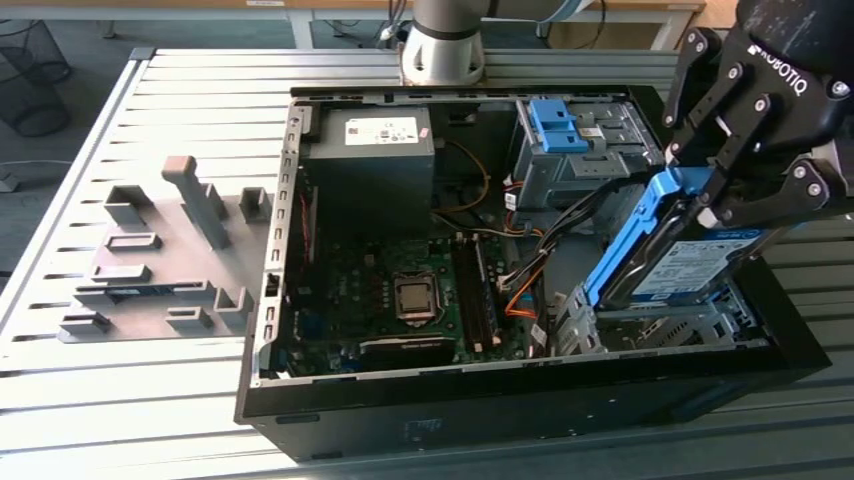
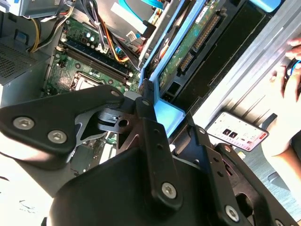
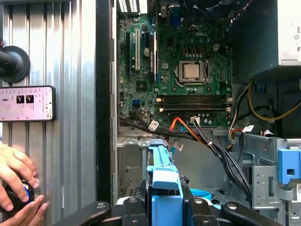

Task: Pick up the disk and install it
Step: 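Insert the disk into the insertion slot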

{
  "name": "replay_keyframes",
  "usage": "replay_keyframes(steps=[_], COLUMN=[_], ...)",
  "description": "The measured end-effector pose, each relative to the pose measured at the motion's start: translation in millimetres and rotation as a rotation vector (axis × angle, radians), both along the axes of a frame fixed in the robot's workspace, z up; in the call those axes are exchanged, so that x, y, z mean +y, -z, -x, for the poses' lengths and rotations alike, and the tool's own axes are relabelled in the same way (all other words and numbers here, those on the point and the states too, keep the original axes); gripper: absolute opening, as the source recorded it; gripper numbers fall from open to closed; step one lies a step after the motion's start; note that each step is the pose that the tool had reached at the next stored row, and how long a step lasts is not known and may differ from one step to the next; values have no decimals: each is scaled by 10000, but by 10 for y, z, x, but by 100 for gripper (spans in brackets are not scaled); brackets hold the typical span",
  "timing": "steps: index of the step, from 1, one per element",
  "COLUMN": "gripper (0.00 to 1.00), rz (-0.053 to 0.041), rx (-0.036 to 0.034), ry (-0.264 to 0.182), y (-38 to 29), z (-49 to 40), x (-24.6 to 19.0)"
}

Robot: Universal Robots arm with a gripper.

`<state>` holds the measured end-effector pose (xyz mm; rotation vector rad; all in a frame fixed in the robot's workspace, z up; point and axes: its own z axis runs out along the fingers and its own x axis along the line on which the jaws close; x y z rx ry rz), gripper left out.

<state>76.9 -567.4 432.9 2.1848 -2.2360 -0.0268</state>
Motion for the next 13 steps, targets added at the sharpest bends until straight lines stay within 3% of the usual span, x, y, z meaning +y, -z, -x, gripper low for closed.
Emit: replay_keyframes(steps=[2,3,9,11,13], gripper=[37,44,44,42,29], rz=[2,1,2,3,2], rx=[0,1,0,0,0], ry=[0,0,0,0,-1], y=[17,34,142,178,216], z=[0,0,0,0,0], x=[0,-1,-1,-1,-1])
